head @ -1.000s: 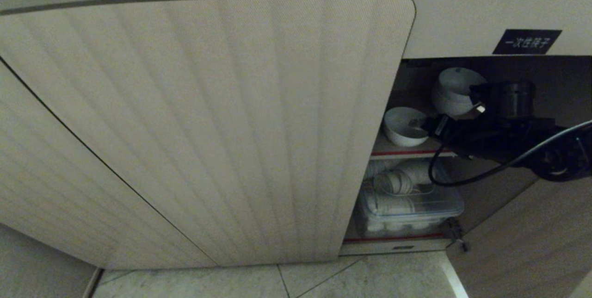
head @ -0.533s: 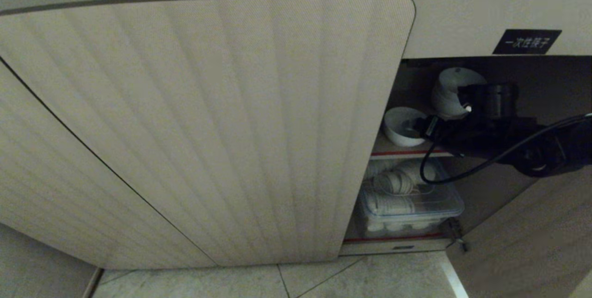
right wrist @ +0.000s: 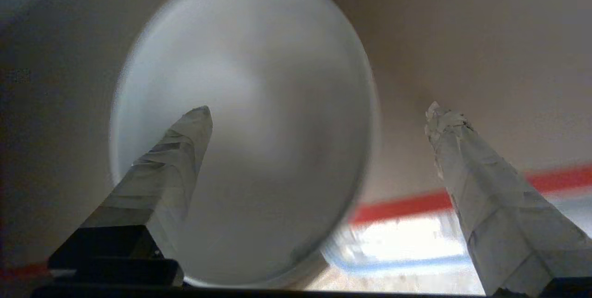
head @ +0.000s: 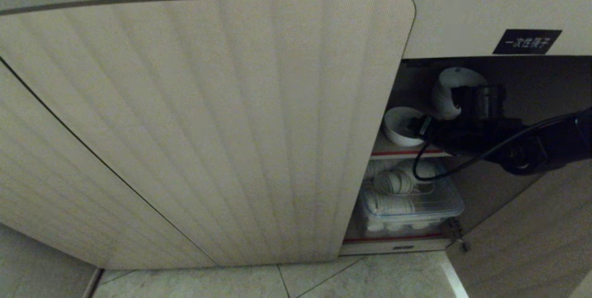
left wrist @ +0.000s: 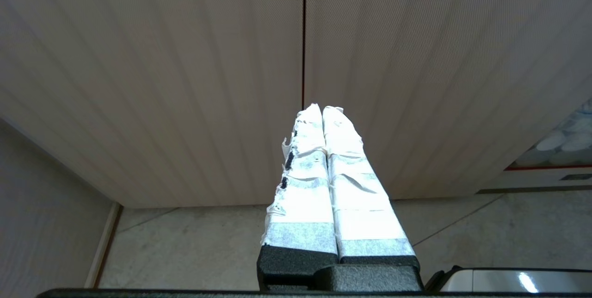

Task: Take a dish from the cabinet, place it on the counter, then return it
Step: Take the bowl from the cabinet

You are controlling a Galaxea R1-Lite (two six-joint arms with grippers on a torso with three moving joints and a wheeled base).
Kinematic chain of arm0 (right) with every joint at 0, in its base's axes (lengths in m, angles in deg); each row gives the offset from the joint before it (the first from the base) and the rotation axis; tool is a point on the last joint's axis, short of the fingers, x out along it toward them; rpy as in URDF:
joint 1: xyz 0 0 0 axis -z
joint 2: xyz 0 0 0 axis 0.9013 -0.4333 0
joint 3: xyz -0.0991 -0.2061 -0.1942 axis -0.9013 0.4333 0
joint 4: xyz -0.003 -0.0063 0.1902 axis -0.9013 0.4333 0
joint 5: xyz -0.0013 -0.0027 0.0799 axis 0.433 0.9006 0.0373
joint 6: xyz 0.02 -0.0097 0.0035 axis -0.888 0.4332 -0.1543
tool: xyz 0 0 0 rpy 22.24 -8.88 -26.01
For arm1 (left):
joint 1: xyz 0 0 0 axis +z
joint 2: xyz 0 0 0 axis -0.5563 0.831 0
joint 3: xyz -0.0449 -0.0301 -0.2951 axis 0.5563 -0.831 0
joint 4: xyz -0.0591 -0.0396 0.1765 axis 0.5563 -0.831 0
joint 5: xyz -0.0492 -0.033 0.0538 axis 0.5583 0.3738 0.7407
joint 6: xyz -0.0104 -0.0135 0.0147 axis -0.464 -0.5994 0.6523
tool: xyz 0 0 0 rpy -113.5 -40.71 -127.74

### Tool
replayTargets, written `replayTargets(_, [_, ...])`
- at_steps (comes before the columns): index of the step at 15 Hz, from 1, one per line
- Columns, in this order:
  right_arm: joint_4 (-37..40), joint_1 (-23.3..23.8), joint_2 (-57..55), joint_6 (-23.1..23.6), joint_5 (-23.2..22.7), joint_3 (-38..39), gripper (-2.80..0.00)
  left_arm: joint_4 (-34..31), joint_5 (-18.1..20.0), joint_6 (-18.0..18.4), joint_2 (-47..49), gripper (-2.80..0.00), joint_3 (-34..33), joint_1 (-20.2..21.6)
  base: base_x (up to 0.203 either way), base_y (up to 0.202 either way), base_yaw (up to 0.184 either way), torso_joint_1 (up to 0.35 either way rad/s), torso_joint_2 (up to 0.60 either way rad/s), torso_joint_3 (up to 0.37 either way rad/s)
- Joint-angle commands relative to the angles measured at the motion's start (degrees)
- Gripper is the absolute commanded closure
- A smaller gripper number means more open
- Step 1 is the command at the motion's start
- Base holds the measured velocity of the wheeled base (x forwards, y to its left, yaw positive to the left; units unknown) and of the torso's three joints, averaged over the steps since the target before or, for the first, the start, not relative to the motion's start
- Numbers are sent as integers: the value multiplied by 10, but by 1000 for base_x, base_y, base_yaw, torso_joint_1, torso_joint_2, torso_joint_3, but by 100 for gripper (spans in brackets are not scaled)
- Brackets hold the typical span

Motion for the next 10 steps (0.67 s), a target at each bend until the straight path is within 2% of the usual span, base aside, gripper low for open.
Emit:
replayTargets(1, [-5, -2, -9, 2, 0, -7, -280, 0, 0, 0, 0, 0, 0, 0, 0, 0, 0, 0, 0, 0])
replayTargets(10, [-7, -4, -19, 5, 1, -22, -280, 0, 0, 0, 0, 0, 0, 0, 0, 0, 0, 0, 0, 0])
